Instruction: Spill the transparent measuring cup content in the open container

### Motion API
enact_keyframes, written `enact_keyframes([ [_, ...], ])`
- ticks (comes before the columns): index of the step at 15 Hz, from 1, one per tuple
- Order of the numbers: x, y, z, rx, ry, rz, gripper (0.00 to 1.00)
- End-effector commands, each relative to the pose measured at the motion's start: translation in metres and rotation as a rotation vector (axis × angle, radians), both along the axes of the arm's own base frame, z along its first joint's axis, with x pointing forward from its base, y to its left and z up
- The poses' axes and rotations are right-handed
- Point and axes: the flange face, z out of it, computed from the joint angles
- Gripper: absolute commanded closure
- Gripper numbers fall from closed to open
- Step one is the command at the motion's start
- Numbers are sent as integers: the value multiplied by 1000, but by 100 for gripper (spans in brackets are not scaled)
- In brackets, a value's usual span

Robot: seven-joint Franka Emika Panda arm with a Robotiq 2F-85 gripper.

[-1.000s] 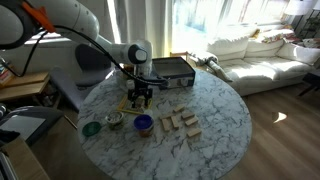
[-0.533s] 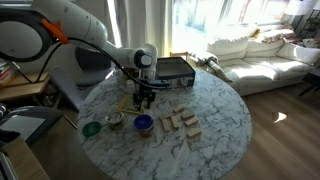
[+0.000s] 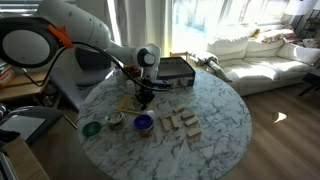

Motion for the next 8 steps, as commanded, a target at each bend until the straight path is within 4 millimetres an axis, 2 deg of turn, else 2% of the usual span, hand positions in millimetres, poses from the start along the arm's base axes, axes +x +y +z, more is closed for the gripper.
enact_keyframes([
  [1,4,-3,1,40,52,5,100],
  [5,2,3,6,54,114,-4,99],
  [7,-1,10,13,57,147,-23,99],
  [8,-3,18,24,72,159,-28,99],
])
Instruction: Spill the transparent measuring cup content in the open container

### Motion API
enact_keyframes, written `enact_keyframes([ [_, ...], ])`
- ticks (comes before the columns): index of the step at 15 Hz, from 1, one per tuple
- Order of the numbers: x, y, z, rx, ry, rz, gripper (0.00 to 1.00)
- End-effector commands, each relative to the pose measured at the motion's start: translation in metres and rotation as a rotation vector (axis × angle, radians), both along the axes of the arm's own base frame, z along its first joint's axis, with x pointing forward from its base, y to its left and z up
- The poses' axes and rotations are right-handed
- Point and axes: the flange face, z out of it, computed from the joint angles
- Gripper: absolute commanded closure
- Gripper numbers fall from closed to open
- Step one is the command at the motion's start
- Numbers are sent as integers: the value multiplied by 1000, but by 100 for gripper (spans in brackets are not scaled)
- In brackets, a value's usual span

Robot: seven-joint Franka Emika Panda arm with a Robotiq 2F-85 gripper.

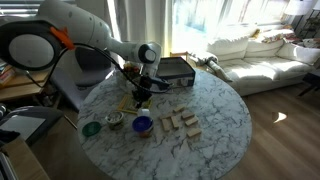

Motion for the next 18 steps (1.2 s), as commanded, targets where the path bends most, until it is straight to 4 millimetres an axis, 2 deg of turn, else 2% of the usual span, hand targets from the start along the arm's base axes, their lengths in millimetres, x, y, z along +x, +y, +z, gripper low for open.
enact_keyframes([
  [1,-1,15,16,44,46,-19,99],
  [6,-9,37,48,86,-9,-30,99],
  [10,-32,30,70,110,-73,-45,99],
  [18,-94,18,74,257,-156,17,99],
])
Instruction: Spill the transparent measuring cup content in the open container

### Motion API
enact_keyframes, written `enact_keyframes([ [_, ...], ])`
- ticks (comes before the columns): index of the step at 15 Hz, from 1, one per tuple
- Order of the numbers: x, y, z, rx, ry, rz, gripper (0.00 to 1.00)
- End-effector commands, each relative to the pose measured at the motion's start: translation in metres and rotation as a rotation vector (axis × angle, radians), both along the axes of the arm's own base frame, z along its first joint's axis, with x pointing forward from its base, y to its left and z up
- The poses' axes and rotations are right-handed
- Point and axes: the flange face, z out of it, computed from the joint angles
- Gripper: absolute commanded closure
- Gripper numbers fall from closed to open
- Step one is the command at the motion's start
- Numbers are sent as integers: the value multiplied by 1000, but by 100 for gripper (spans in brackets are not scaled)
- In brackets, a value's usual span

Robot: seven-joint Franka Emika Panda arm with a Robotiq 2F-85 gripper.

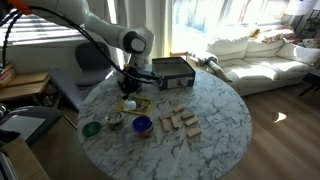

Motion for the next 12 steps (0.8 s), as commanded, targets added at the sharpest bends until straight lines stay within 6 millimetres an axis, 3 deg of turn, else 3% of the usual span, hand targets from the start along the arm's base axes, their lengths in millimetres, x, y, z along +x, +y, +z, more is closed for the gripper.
enact_keyframes([
  [1,-44,-4,4,70,-73,36,99],
  [2,-15,-2,-1,30,-27,24,95],
  [5,-32,-3,2,42,-46,30,95],
  [12,-46,14,-2,163,-203,153,99],
])
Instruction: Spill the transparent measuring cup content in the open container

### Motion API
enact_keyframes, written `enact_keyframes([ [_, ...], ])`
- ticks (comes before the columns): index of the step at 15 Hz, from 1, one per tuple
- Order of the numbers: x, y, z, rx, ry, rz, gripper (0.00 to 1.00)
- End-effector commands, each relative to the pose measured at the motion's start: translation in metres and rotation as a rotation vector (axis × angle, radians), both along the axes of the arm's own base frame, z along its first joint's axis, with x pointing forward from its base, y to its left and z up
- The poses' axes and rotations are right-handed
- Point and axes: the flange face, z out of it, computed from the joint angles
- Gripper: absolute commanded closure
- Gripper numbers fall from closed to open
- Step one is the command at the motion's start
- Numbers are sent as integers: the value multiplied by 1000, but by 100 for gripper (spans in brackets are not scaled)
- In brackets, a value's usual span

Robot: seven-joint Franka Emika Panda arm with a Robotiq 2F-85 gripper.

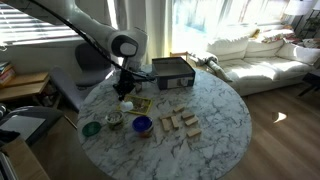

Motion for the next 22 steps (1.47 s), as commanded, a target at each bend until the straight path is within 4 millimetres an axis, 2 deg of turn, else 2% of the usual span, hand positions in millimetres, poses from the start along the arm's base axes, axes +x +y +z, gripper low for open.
enact_keyframes([
  [1,-21,9,-6,56,-72,46,99],
  [3,-35,10,-7,56,-110,56,99],
  [7,-59,3,5,38,-244,83,99],
  [16,-127,-8,10,163,-412,132,99],
  [22,-153,-8,6,238,-559,181,99],
])
